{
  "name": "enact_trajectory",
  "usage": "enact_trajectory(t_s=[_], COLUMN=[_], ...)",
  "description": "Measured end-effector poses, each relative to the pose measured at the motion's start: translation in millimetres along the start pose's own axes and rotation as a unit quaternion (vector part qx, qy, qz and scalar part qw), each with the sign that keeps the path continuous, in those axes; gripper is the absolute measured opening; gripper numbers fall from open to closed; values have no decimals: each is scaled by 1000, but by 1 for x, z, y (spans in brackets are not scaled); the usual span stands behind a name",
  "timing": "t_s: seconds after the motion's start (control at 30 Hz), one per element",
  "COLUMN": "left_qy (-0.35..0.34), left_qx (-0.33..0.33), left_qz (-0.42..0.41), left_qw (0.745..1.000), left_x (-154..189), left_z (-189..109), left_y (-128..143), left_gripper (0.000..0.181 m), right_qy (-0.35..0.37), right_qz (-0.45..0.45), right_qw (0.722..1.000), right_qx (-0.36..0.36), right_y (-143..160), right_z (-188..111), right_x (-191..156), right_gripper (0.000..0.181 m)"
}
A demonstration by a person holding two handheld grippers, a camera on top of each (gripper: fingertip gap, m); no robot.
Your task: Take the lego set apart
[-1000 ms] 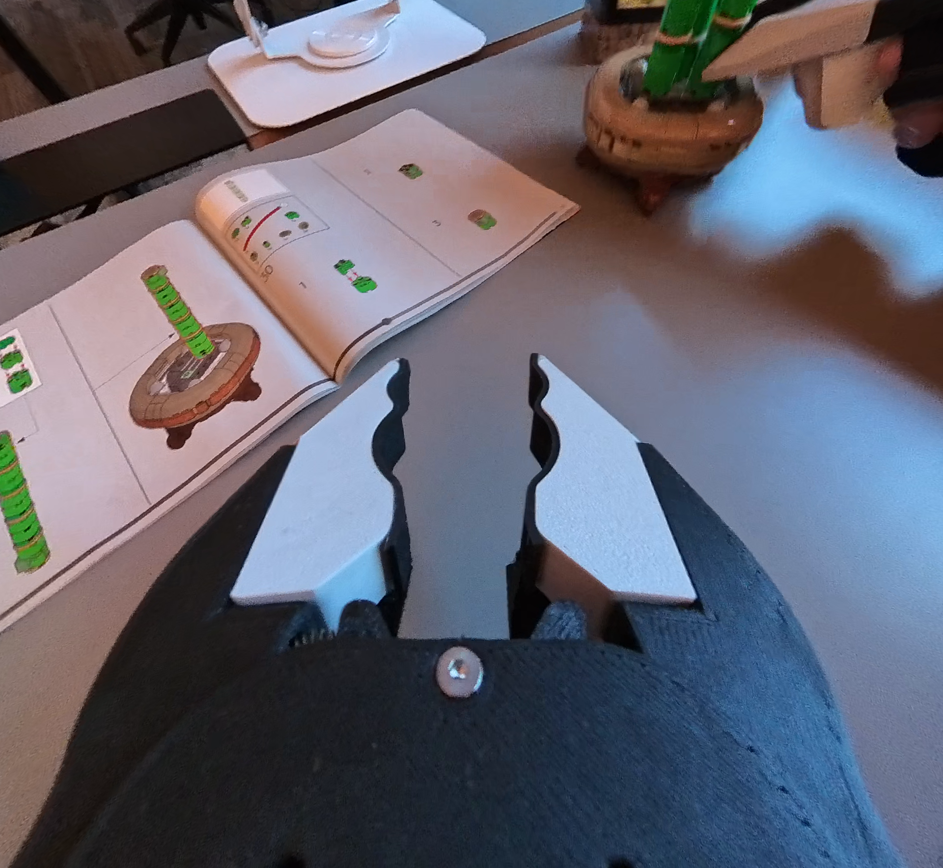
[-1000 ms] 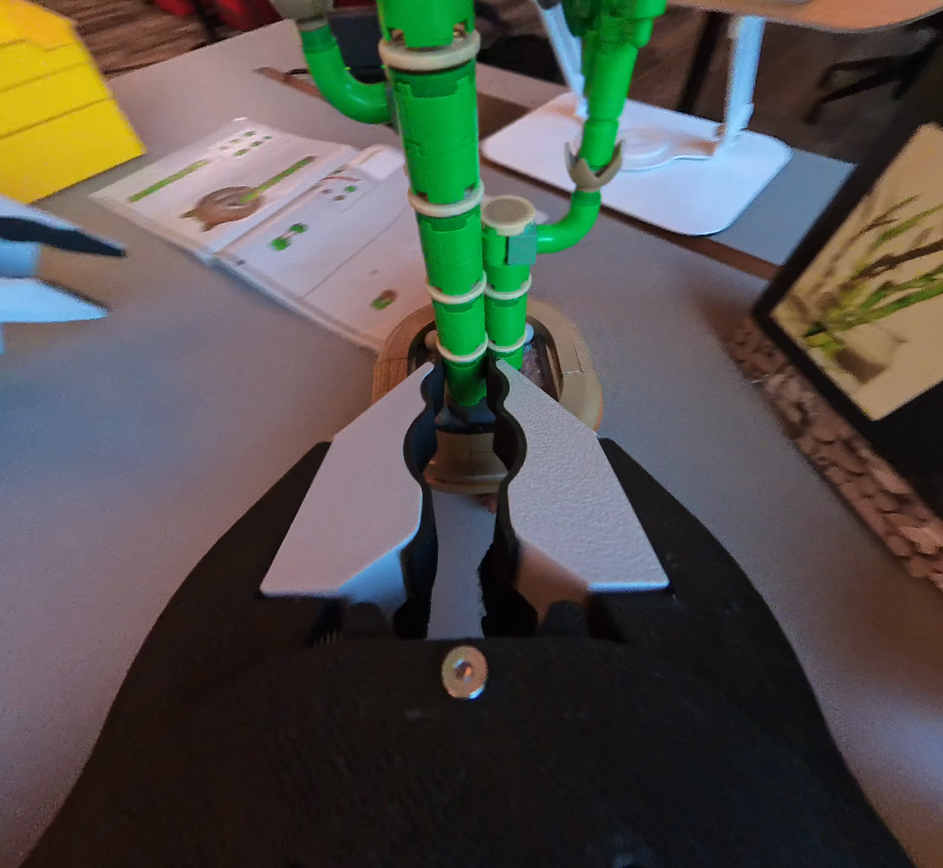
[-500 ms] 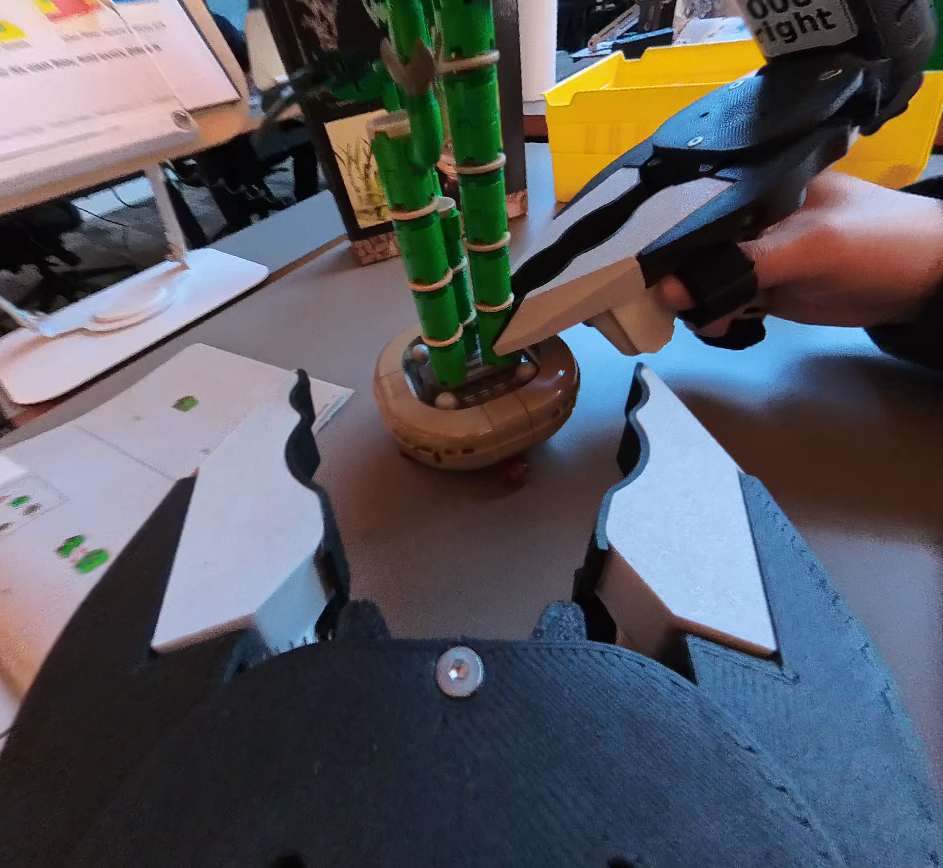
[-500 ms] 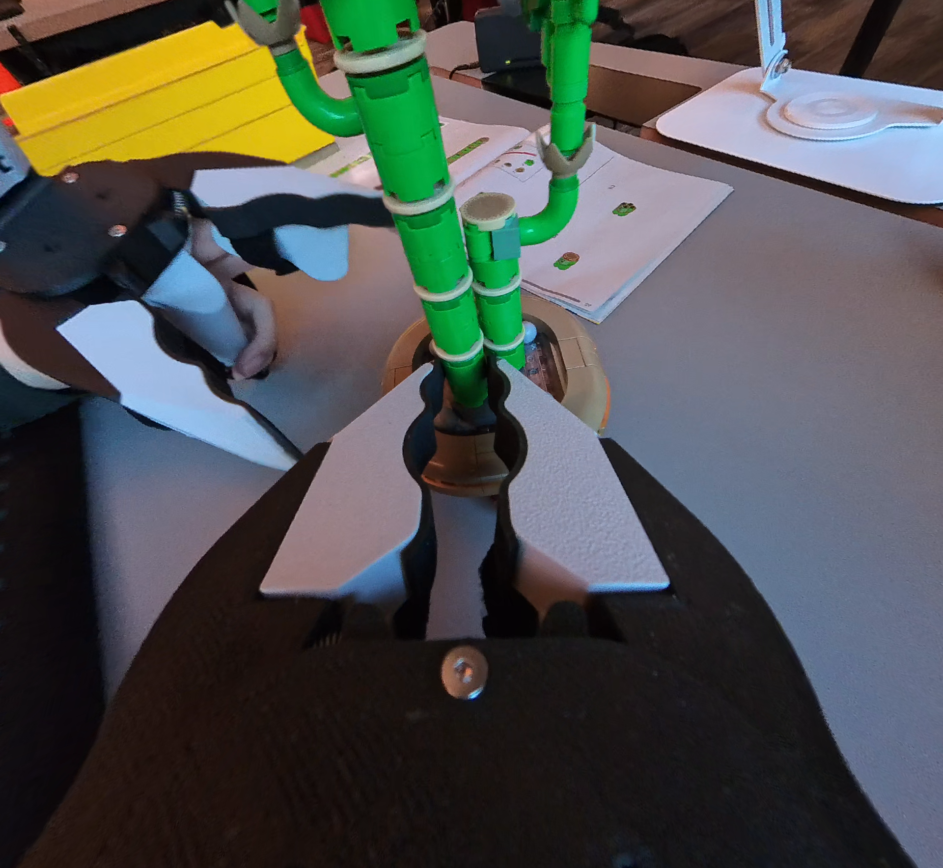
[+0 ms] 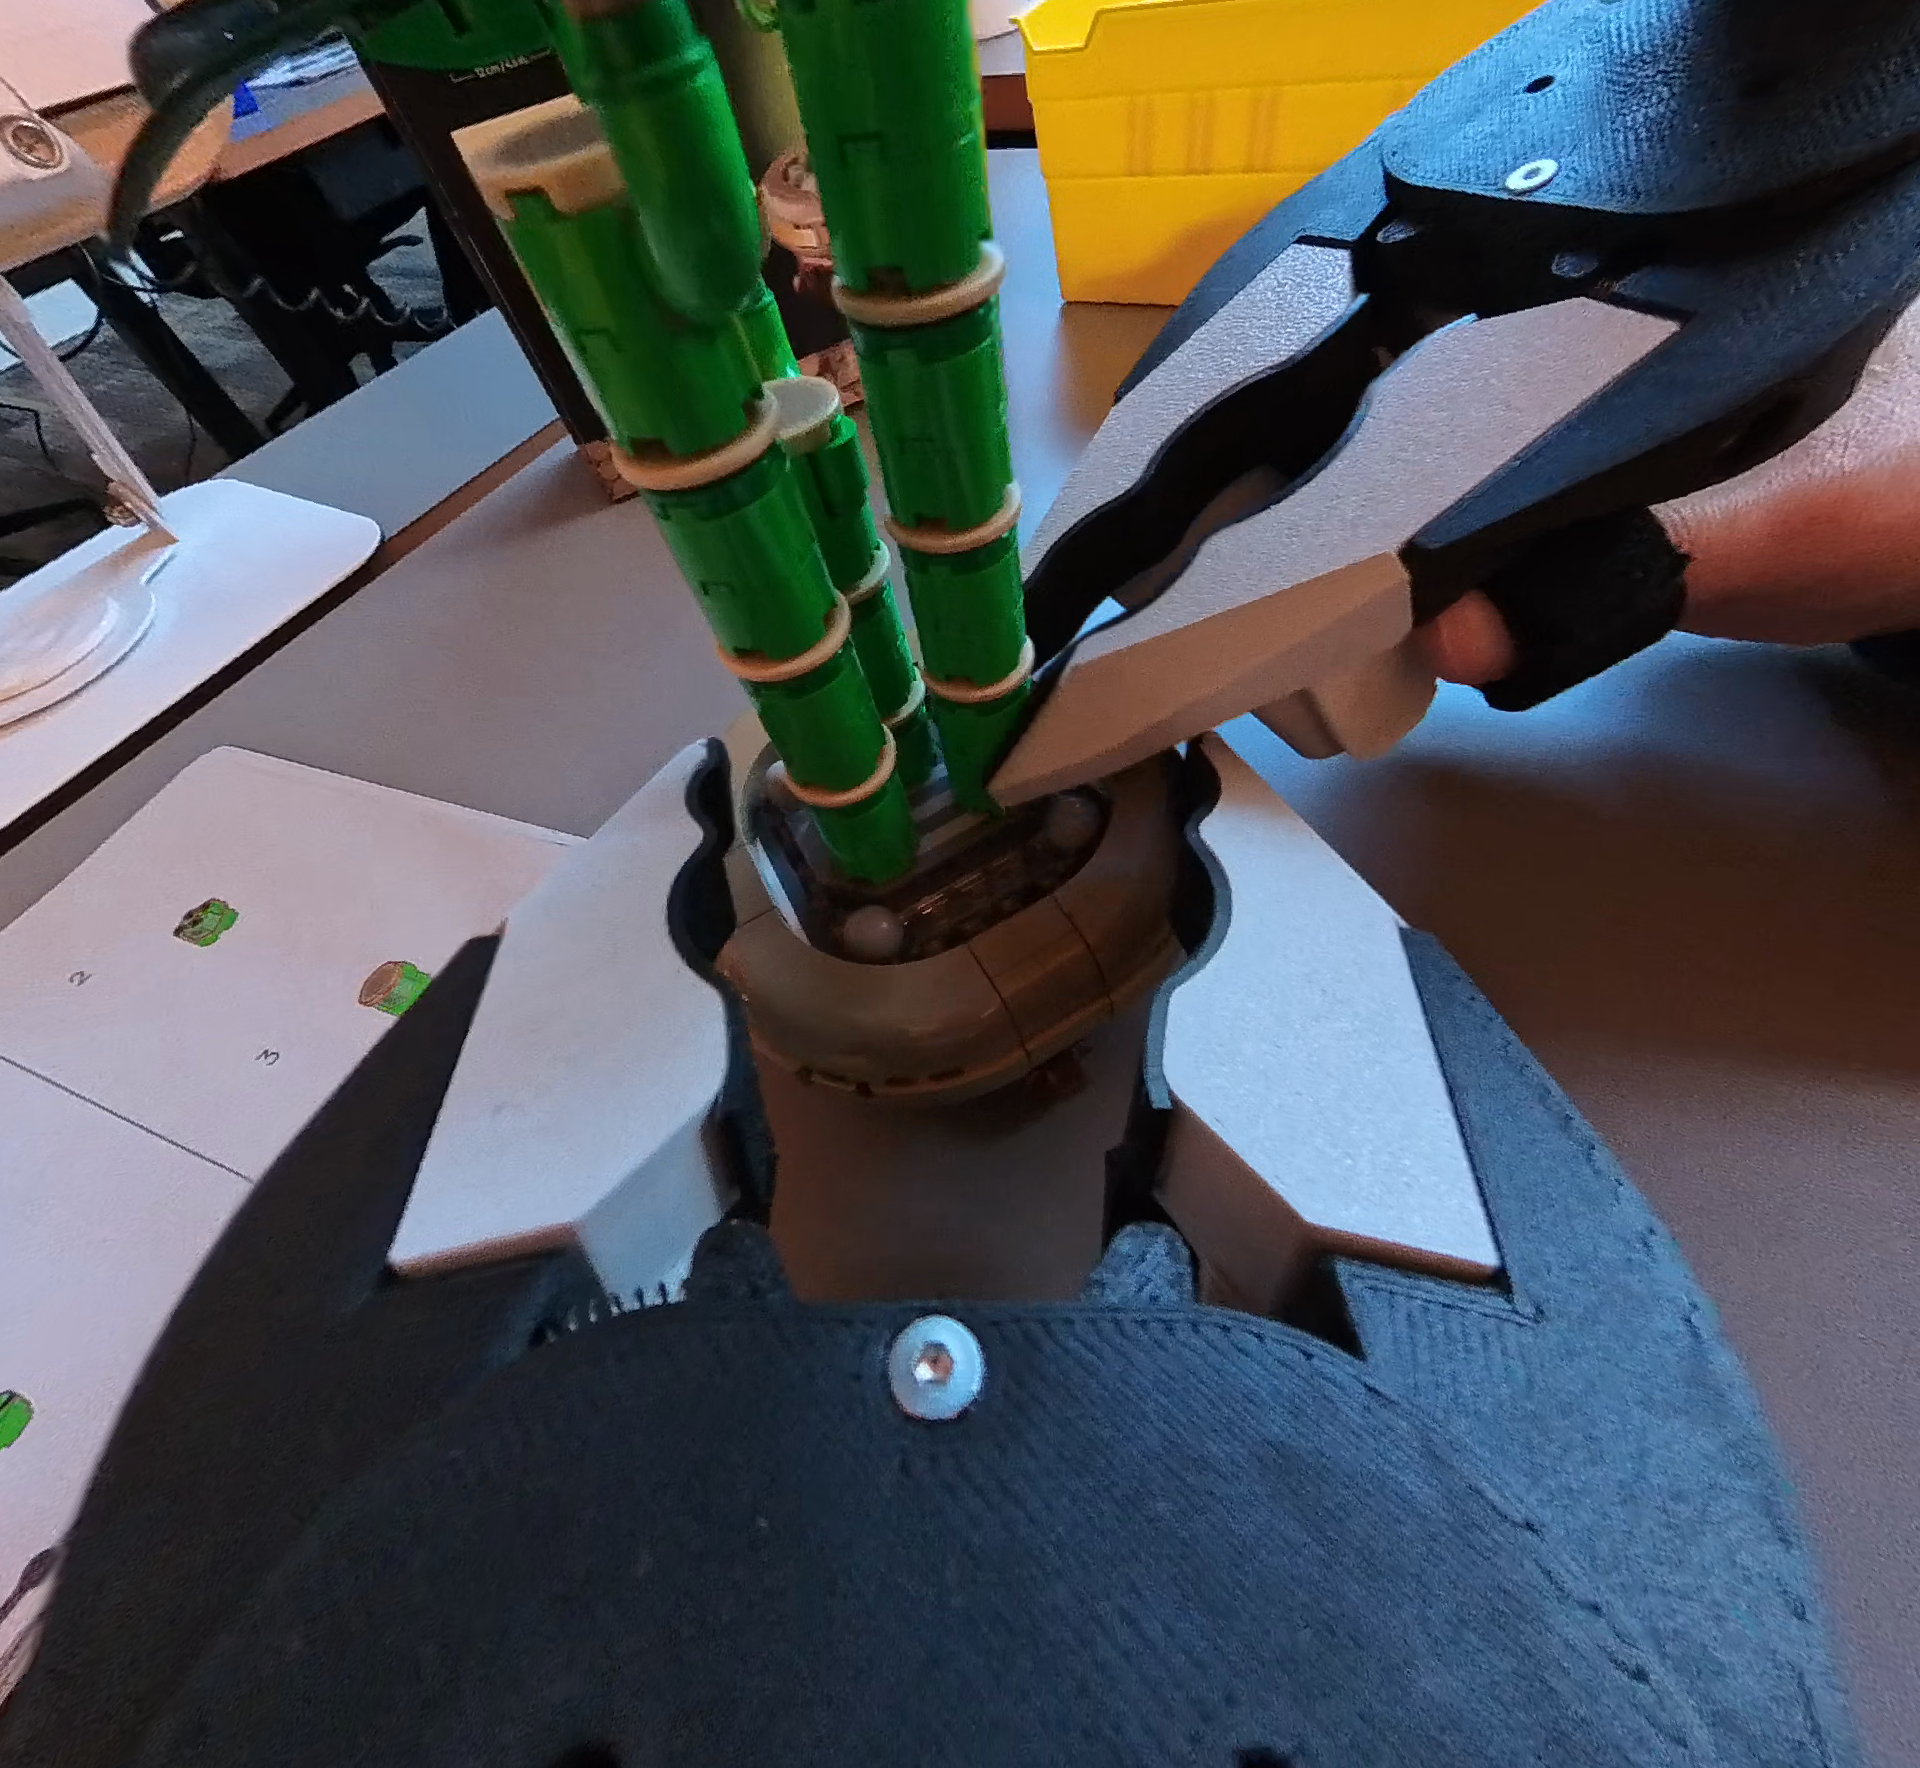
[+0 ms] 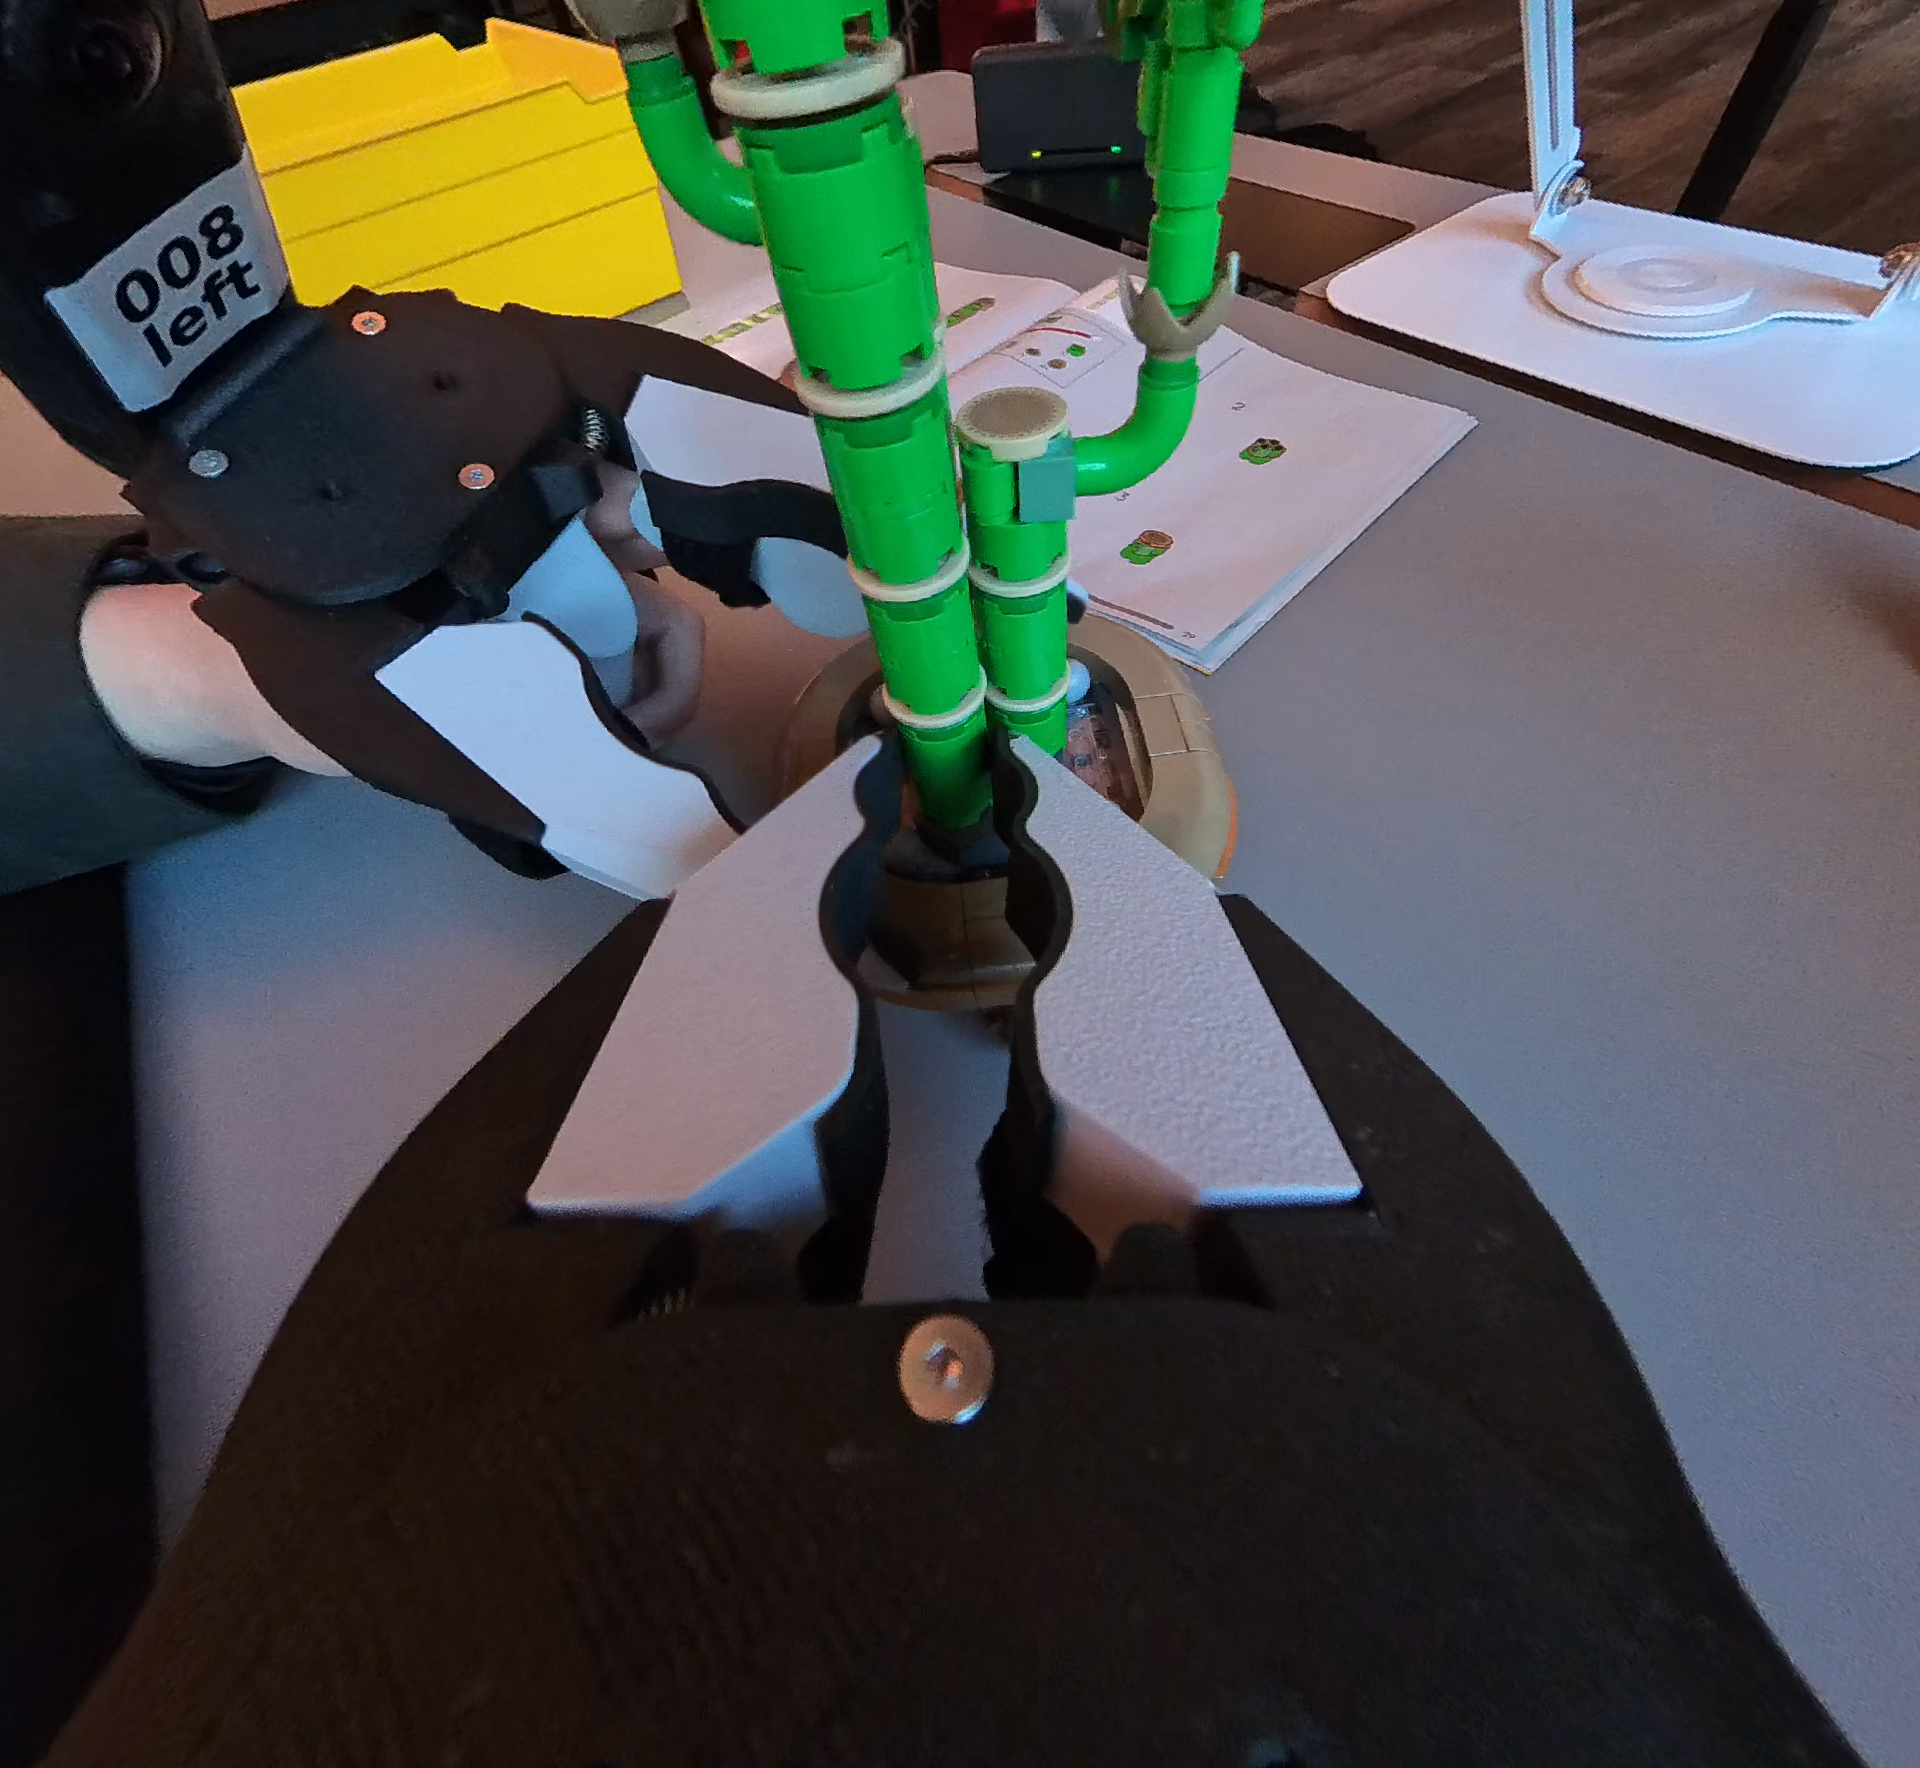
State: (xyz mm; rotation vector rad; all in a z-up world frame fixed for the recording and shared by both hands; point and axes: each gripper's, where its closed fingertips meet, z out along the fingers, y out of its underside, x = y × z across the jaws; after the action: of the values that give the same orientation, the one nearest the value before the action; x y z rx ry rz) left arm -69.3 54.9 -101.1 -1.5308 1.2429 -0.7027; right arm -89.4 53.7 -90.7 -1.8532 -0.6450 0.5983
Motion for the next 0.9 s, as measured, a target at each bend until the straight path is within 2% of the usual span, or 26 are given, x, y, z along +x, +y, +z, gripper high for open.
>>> enact_trajectory(t_s=[0.07,0.2,0.4,0.9], left_qy=[14,6,30,44], left_qx=[2,8,1,-8], left_qz=[6,21,-34,-70], left_qw=[1000,1000,999,997], left_x=[5,6,5,4], left_z=[-1,-4,-6,-5], left_y=[0,-1,1,4], left_gripper=[76,73,67,68], right_qy=[-4,-9,-15,-1], right_qz=[3,5,8,1], right_qw=[1000,1000,1000,1000], right_qx=[2,5,6,-5], right_y=[0,0,0,-1], right_z=[0,0,0,0], right_x=[-1,-1,-1,0], right_gripper=[15,15,15,14])
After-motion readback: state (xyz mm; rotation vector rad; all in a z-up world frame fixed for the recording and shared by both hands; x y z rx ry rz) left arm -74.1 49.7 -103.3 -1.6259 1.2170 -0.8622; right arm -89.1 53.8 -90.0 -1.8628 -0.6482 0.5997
